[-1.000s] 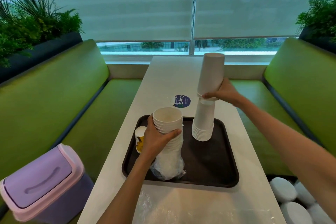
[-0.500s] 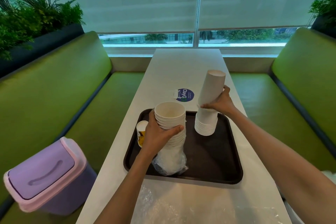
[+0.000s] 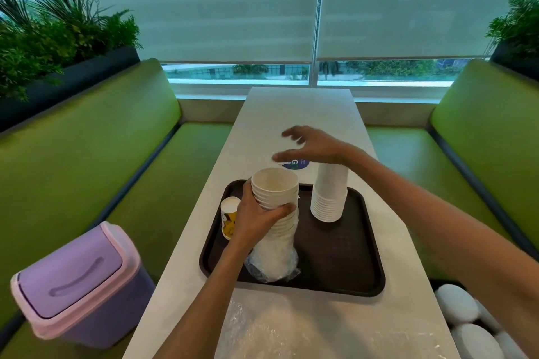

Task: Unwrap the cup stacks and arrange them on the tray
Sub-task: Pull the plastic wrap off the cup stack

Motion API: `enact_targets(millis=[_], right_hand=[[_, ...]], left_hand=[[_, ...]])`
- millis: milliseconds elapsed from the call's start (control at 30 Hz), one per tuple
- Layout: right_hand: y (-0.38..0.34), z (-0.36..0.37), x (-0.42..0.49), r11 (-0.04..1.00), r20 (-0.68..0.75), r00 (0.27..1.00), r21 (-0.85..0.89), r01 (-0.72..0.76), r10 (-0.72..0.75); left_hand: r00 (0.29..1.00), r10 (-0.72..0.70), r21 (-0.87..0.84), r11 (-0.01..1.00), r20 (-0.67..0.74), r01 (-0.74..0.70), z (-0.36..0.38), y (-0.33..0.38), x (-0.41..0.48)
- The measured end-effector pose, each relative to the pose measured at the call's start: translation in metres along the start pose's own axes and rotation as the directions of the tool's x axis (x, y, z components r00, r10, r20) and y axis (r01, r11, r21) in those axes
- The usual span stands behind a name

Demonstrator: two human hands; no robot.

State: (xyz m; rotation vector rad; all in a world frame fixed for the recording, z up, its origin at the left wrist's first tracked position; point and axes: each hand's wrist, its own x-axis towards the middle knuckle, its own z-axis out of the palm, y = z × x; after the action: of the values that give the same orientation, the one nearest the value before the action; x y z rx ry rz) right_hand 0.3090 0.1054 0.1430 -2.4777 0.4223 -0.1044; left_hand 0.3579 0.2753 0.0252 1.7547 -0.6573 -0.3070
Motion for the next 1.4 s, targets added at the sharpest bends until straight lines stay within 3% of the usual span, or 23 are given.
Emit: enact_targets(millis=[67, 167, 467, 900, 1167, 1400], right_hand=[[-0.014, 0.009, 0.002, 0.994, 0.192, 0.979, -0.092, -0.055, 0.072], [-0.023, 0.023, 0.004, 0.972, 0.286, 0.947, -0.221, -0.083, 0.146], [-0.028, 0.030, 0.008, 0.953, 0.254, 0.951, -0.287, -0.099, 0.176], [-0.035, 0.037, 0.015, 0.907, 0.260, 0.927, -0.390, -0.155, 0.270], [-0.041, 0.036, 0.014, 0.919, 0.235, 0.941, -0.365, -0.149, 0.245], [-0.059, -0.001, 0.003, 0.955, 0.124, 0.982, -0.278, -0.105, 0.144]], left_hand=[[1.000, -0.005, 0.004, 1.000, 0.008, 0.005, 0.000, 0.002, 0.000], [1.000, -0.011, -0.009, 1.000, 0.001, 0.011, 0.000, 0.001, -0.001], [0.997, 0.024, -0.102, 0.994, -0.071, -0.031, 0.006, -0.010, -0.011], [1.000, 0.019, -0.139, 0.990, 0.017, -0.017, 0.005, -0.017, -0.006], [1.000, 0.010, -0.126, 0.992, -0.017, -0.012, 0.001, -0.014, -0.007], [1.000, -0.018, -0.093, 0.996, -0.017, 0.016, -0.003, -0.013, -0.008]])
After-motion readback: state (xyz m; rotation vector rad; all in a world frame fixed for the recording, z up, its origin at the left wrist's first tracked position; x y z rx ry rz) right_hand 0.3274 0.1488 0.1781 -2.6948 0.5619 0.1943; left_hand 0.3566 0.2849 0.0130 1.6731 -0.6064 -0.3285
